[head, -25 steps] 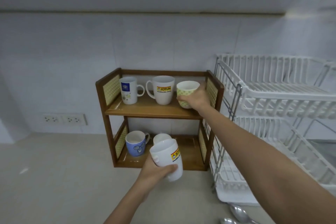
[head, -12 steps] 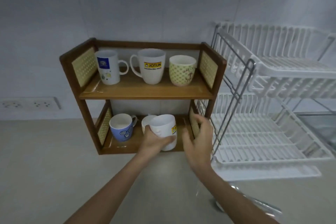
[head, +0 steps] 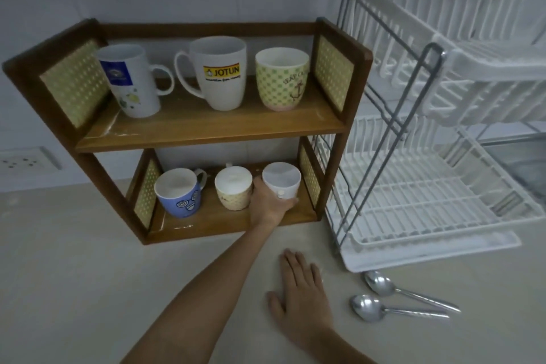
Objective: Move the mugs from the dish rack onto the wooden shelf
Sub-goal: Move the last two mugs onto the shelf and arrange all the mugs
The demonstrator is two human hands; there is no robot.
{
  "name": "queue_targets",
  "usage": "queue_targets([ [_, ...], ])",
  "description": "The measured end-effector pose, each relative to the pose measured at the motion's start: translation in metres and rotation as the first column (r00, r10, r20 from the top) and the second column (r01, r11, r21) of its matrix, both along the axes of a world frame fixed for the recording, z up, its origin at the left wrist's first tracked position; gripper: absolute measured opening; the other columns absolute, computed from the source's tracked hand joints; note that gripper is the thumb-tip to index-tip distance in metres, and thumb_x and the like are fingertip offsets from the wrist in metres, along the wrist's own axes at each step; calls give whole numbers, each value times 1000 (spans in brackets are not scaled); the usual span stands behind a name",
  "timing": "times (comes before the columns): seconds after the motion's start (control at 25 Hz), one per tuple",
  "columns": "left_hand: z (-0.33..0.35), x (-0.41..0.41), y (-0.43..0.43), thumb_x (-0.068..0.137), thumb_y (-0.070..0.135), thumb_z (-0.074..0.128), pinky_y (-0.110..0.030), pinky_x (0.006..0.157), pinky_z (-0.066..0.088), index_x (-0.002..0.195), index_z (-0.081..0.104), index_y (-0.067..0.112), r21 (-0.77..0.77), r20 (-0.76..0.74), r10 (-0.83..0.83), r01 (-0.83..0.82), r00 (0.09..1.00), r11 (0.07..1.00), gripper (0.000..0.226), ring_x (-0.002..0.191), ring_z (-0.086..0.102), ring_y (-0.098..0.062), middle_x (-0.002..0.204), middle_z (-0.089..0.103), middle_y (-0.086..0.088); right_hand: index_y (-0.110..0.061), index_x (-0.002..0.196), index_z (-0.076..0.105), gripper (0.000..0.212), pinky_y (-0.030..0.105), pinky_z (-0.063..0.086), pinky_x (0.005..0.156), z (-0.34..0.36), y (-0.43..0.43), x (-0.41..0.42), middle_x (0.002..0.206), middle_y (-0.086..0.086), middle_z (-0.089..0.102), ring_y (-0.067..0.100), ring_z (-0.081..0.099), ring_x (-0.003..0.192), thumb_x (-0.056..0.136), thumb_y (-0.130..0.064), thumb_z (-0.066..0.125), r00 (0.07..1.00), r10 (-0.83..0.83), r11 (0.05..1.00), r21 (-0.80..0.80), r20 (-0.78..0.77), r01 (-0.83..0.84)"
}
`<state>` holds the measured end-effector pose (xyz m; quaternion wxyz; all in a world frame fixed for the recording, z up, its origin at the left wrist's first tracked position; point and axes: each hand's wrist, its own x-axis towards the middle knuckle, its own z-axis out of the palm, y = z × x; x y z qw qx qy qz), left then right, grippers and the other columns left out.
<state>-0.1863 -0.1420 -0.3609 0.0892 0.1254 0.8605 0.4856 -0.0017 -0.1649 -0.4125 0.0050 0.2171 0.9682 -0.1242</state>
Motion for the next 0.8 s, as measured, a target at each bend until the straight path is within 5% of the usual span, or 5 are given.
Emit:
queue_targets([
  [0.16,-8,-2,7,51,23,93,-27,89,40,128,38,6,101,18,-27,25,999,995,96,118,53,-28,129,56,-13,-16,150,18,80,43,-15,115,-7,4,-4,160,-1,12,18,3,147,82,-56,30,998,27,999,-37,-48,-29],
  [0.24,-9,-5,3,59,18,89,-26,90,40,129,40,4,112,51,-95,89,994,990,87,119,53,-28,130,57,-14,-17,151,8,80,41,-23,110,-13,6,-4,161,-2,4,16,-7,147,84,-58,24,997,48,998,-32,-55,-50],
  [0.48,21,3,-41,87,13,61,-38,91,49,121,53,-1,-196,39,-433,432,900,880,38,110,60,-31,120,65,-21,-11,137,48,73,53,28,107,-7,3,-4,146,4,47,24,41,135,81,-58,39,999,44,997,67,1,-44],
  [0.64,117,-2,-97,91,20,61,-21,94,51,129,55,16,-121,120,-700,711,704,693,39,111,62,-9,124,66,-3,-16,146,29,70,43,19,115,12,14,-20,154,4,32,23,25,143,89,-56,31,991,125,992,-11,41,-124],
  [0.8,242,-11,-137,92,13,58,-16,80,56,105,66,31,178,-296,-530,591,795,787,23,99,67,-1,98,74,15,-28,114,55,36,28,43,60,114,25,-62,98,-1,70,20,66,88,92,-48,36,911,346,938,109,-223,-330],
])
